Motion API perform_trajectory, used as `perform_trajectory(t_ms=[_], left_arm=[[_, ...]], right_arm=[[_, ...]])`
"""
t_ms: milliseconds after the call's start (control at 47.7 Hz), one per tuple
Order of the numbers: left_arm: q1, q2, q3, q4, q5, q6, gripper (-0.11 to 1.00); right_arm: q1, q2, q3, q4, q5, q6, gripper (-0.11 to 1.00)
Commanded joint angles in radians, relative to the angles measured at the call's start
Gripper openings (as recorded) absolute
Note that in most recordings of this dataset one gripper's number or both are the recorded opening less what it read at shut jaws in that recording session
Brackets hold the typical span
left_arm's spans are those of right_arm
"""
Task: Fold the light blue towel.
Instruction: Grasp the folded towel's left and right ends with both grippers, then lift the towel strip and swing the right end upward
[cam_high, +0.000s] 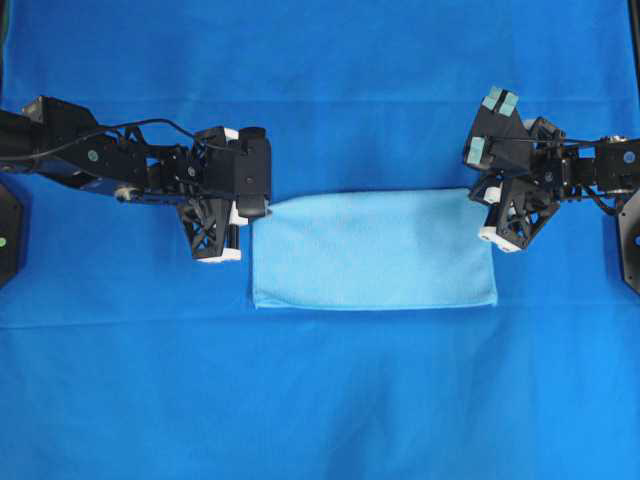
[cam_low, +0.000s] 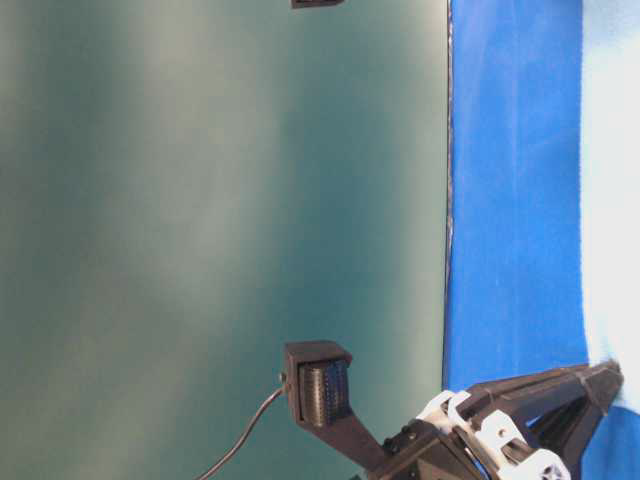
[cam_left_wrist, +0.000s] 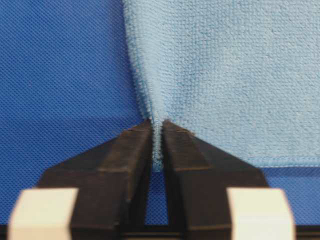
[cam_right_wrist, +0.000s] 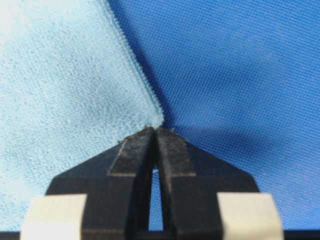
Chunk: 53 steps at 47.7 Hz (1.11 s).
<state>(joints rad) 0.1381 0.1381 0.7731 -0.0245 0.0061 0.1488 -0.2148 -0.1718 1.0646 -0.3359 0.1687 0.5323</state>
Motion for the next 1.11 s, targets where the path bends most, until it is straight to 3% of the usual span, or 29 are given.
perform_trajectory(t_ms=[0,272,566,880,1089], left_arm=[[0.021,-0.008,-0.014,0.0,0.008,-0.008,0.02],[0.044,-0.037,-0.051,0.0,0.097,-0.023,0.02],[0.038,-0.192,-0.121,-0.002,0.264,-0.101,0.02],[0.008,-0.356,-0.137,-0.002,0.299,-0.114,0.02],[0.005,-0.448,-0.14,0.0,0.316,-0.109,0.02]], right_arm=[[-0.002,-0.008,-0.009,-0.003,-0.006,-0.002,0.01],[-0.002,-0.051,-0.02,0.0,0.031,0.009,0.01],[-0.002,-0.29,-0.055,0.0,0.199,0.005,0.01],[0.023,-0.58,-0.106,0.002,0.341,0.006,0.01],[0.025,-0.644,-0.106,0.002,0.387,0.014,0.01]])
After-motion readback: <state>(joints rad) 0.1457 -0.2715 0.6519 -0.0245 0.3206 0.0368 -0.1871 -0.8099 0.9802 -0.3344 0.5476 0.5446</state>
